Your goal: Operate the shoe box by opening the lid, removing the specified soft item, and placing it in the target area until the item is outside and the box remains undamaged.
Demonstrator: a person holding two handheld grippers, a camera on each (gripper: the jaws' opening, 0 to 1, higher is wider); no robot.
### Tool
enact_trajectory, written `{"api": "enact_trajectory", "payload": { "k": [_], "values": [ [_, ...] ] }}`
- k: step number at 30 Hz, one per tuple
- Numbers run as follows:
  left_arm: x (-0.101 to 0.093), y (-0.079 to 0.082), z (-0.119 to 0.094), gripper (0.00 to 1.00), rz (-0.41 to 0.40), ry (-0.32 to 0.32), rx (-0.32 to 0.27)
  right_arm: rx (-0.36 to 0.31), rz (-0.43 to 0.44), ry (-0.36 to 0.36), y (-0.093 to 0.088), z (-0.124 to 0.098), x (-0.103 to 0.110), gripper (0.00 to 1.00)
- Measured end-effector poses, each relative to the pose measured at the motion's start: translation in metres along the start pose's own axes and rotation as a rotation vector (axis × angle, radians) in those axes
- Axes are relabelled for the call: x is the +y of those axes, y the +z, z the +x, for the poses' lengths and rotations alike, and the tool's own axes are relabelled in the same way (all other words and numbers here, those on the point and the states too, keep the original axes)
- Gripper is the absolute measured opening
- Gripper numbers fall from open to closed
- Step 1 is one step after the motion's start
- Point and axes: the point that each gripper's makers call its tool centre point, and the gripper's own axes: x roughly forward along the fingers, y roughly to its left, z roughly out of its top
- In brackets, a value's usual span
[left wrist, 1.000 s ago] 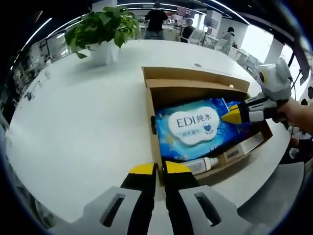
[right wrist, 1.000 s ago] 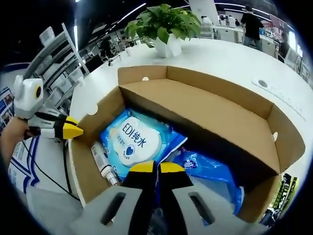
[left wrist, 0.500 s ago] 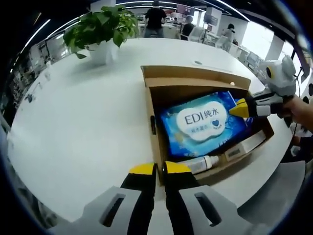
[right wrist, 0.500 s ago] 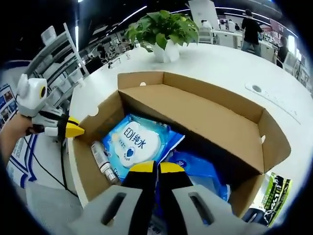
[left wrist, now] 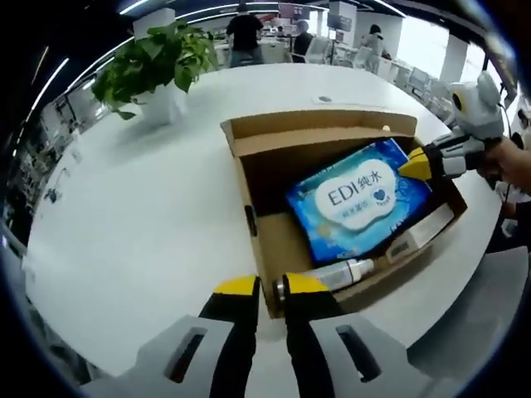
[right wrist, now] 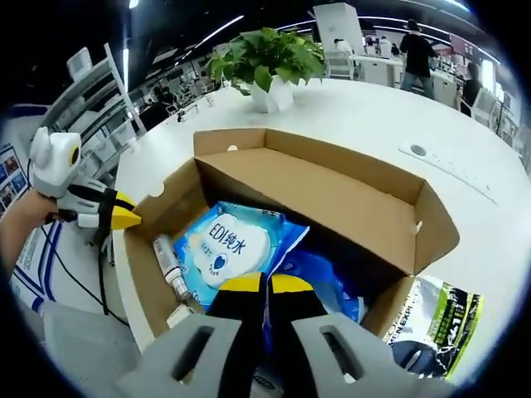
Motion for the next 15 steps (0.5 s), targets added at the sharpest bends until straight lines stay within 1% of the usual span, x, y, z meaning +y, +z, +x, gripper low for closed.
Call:
{"api": "enact_trajectory", "payload": {
  "k": [4, 6, 7, 9, 10, 12, 13, 15],
  "values": [
    [-0.002, 0.011, -0.005, 0.17, 0.024, 0.008, -0.025, 0.002, -0.013, -0.012, -0.003, -0.004, -0.003, 0.0],
    [-0.005, 0.02, -0.007, 0.16, 0.045, -0.001, -0.054, 0.004, -0.022, -0.02, -0.005, -0.006, -0.005, 0.0],
    [-0.008, 0.026, -0.008, 0.14, 0.043, -0.006, -0.067, 0.005, -0.024, -0.022, -0.005, -0.008, -0.006, 0.0],
    [-0.014, 0.035, -0.008, 0.15, 0.066, -0.02, -0.091, 0.006, -0.021, -0.024, -0.007, -0.009, -0.008, 0.0],
    [-0.017, 0.037, -0.009, 0.16, 0.066, -0.025, -0.094, 0.008, -0.023, -0.026, -0.007, -0.009, -0.008, 0.0],
    [-0.029, 0.04, -0.005, 0.18, 0.062, -0.071, -0.093, 0.016, -0.044, -0.036, -0.01, -0.009, -0.01, 0.0],
    [-0.035, 0.04, -0.001, 0.19, 0.06, -0.095, -0.081, 0.019, -0.061, -0.046, -0.011, -0.01, -0.011, 0.0],
    [-0.042, 0.037, 0.004, 0.22, 0.079, -0.121, -0.053, 0.027, -0.08, -0.053, -0.012, -0.01, -0.013, 0.0]
  ]
}}
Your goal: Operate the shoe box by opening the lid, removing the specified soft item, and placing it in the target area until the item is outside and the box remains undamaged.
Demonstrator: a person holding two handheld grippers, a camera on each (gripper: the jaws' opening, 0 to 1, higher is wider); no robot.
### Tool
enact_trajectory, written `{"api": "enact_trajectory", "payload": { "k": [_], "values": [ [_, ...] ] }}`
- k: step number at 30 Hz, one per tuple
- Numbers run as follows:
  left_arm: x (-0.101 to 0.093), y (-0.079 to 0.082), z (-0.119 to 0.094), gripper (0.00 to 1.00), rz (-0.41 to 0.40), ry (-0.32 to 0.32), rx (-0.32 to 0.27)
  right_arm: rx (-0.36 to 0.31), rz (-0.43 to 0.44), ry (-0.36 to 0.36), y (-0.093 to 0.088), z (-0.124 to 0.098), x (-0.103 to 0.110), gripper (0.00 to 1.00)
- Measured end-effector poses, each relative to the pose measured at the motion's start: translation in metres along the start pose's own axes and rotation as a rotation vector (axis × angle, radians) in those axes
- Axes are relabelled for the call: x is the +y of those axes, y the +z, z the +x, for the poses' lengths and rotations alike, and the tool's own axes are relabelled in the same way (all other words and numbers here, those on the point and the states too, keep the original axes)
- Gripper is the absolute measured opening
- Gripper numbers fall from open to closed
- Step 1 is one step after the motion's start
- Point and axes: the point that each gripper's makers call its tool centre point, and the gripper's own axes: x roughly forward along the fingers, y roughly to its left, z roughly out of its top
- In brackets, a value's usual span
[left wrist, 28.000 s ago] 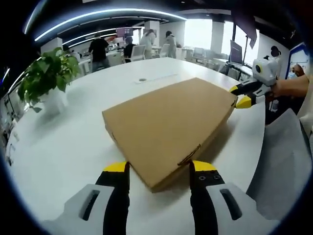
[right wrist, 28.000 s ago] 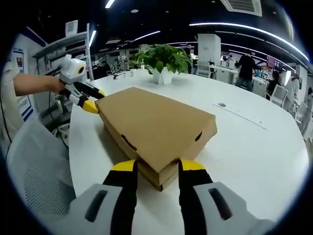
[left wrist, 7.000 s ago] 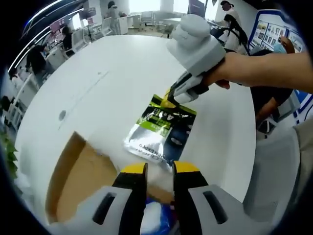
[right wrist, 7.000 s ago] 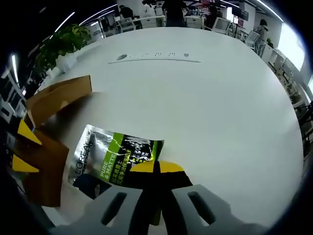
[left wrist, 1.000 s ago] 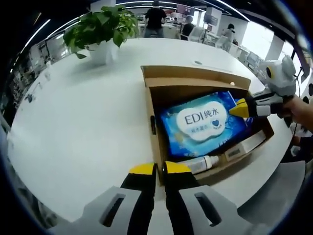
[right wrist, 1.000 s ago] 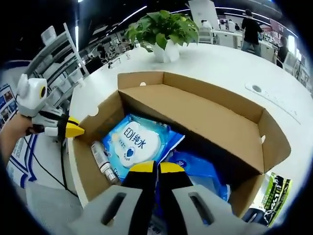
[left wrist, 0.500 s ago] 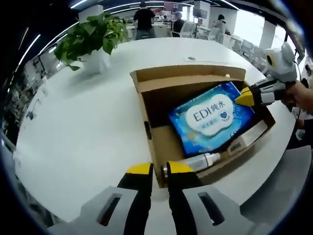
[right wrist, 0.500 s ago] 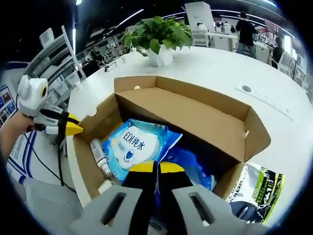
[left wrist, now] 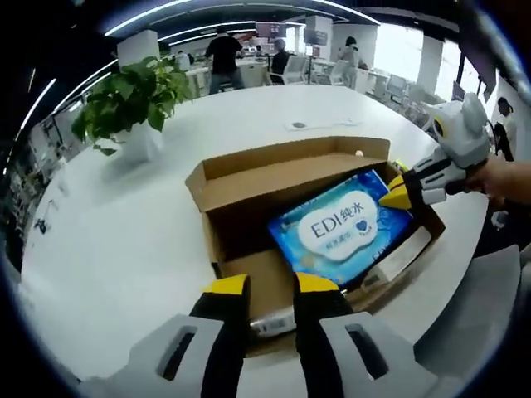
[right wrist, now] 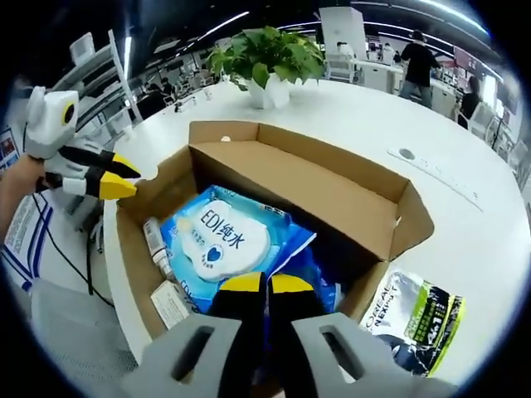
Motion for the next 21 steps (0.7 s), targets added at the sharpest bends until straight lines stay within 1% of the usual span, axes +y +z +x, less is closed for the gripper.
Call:
{"api": "enact_trajectory", "payload": {
  "k": [3, 6, 9, 13, 16, 19, 21],
  "values": [
    [-0.009, -0.004, 0.012, 0.25, 0.047, -0.023, 0.037, 0.002, 0.001, -0.003, 0.0, -0.001, -0.003, 0.0],
    [-0.017, -0.007, 0.022, 0.26, 0.054, -0.06, 0.058, 0.008, 0.005, -0.006, -0.002, -0.002, -0.006, 0.0],
    [-0.026, -0.008, 0.035, 0.26, -0.007, -0.126, 0.069, 0.011, 0.008, -0.01, -0.004, -0.003, -0.01, 0.0],
    [-0.032, -0.013, 0.046, 0.25, -0.051, -0.182, 0.103, 0.013, 0.009, -0.009, -0.006, -0.004, -0.011, 0.0],
    [-0.042, -0.017, 0.053, 0.24, -0.124, -0.246, 0.131, 0.014, 0.006, -0.009, -0.006, -0.004, -0.011, 0.0],
    [-0.046, -0.018, 0.057, 0.17, -0.149, -0.275, 0.135, 0.014, 0.004, -0.009, -0.006, -0.004, -0.011, 0.0],
    [-0.043, -0.02, 0.061, 0.15, -0.172, -0.257, 0.148, 0.013, 0.01, -0.005, -0.005, -0.004, -0.011, 0.0]
  ]
}}
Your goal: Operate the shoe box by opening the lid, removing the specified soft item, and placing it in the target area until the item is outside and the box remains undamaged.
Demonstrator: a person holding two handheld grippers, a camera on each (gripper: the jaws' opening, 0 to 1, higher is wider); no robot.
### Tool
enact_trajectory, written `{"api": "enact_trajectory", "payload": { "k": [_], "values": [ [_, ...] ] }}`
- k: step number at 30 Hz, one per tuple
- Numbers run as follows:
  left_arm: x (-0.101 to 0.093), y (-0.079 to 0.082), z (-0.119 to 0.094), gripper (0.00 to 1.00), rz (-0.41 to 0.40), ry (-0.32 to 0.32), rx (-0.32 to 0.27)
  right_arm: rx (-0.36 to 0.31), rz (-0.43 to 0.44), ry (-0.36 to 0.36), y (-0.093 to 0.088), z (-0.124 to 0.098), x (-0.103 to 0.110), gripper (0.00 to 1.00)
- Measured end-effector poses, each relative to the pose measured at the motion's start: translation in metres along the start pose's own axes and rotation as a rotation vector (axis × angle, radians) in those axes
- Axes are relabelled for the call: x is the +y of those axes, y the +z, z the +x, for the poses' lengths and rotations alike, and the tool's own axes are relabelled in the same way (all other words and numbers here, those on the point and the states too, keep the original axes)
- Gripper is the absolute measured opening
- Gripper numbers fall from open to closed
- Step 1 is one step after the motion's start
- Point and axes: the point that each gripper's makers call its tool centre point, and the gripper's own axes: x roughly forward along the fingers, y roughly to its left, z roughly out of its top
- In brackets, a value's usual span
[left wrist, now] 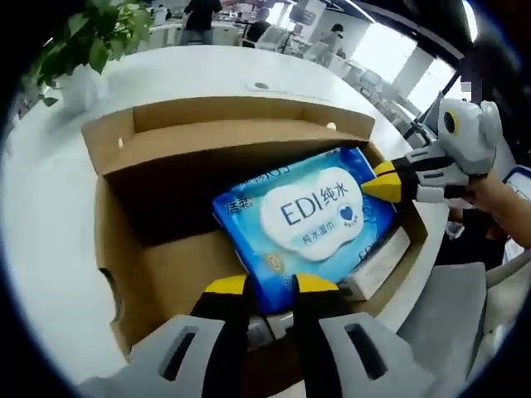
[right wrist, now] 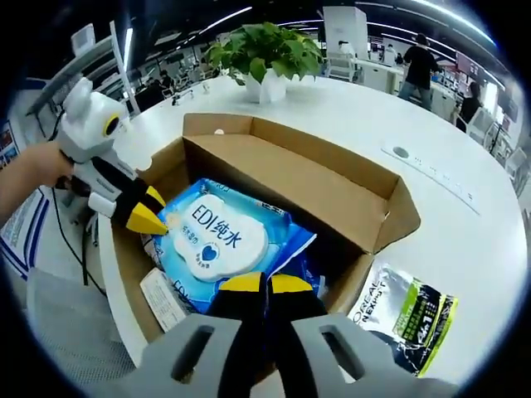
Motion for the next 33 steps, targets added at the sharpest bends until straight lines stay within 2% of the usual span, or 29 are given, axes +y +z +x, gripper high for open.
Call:
{"api": "enact_trajectory", "payload": {
  "k": [12, 16, 21, 33],
  "values": [
    [-0.001, 0.002, 0.002, 0.01, -0.036, 0.009, -0.026, -0.006, 0.018, 0.002, 0.0, 0.001, 0.0, 0.0],
    [-0.002, 0.003, -0.001, 0.0, -0.05, 0.004, -0.042, -0.007, 0.038, 0.007, 0.0, 0.001, 0.0, 0.0],
    [-0.004, 0.004, -0.003, 0.0, -0.023, 0.018, -0.052, -0.008, 0.085, 0.018, 0.001, -0.001, 0.0, 0.0],
    [-0.006, 0.011, -0.014, 0.0, 0.018, 0.033, -0.07, -0.021, 0.105, 0.024, 0.002, -0.009, 0.003, 0.0]
  ]
}}
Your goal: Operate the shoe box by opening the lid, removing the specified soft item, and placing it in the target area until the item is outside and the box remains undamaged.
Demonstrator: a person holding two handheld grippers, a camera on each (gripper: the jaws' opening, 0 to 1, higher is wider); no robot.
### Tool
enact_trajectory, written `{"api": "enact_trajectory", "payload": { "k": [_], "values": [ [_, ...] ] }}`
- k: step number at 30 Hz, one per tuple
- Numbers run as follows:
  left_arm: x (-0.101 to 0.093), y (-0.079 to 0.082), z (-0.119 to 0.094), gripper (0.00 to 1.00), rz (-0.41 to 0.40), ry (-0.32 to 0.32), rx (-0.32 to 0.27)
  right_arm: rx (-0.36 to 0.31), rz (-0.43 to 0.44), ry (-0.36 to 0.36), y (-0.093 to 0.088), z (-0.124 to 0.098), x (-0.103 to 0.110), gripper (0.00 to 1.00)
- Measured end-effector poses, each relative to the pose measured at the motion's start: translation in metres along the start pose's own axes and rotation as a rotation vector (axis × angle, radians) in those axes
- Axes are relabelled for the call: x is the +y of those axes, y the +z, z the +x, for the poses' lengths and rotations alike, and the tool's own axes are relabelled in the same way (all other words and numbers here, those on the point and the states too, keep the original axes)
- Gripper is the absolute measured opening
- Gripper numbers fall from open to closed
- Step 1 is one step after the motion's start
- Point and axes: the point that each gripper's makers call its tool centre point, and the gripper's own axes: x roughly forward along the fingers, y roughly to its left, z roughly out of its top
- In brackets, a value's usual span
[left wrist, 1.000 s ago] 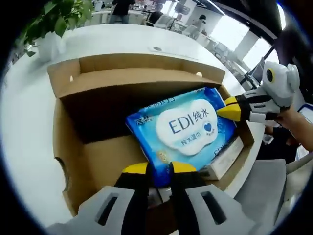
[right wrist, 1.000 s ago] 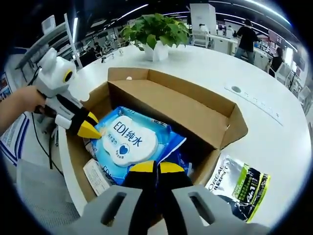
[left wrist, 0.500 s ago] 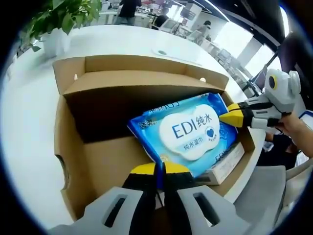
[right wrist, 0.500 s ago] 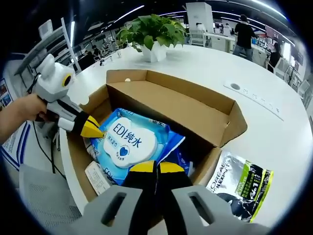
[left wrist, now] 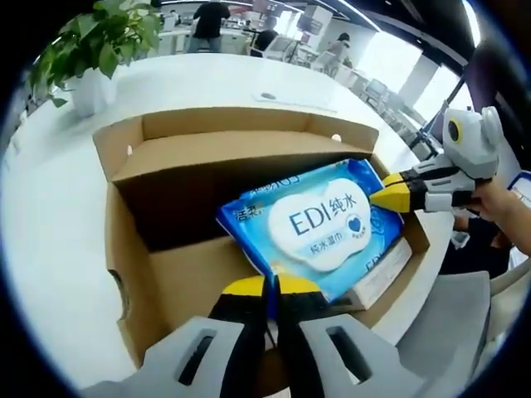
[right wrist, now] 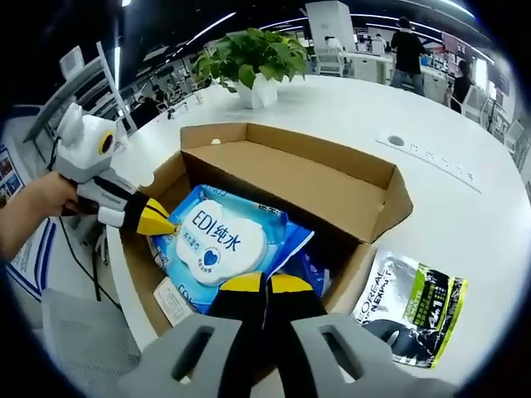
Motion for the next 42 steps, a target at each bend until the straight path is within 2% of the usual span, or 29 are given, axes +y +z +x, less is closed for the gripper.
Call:
{"api": "enact_trajectory", "payload": {
  "k": [7, 15, 21, 42],
  "values": [
    [-0.003, 0.004, -0.004, 0.0, 0.011, 0.0, -0.024, -0.016, 0.018, 0.007, 0.002, -0.008, 0.001, 0.0],
    [-0.01, 0.008, -0.012, 0.0, 0.027, -0.014, -0.023, -0.035, 0.036, 0.011, 0.004, -0.018, 0.001, 0.0],
    [-0.014, 0.017, -0.017, 0.0, 0.034, -0.018, -0.042, -0.051, 0.06, 0.011, 0.007, -0.027, -0.001, 0.0],
    [-0.052, 0.04, -0.012, 0.0, 0.076, -0.061, -0.079, -0.089, 0.125, -0.03, 0.005, -0.06, -0.029, 0.0]
  ]
}}
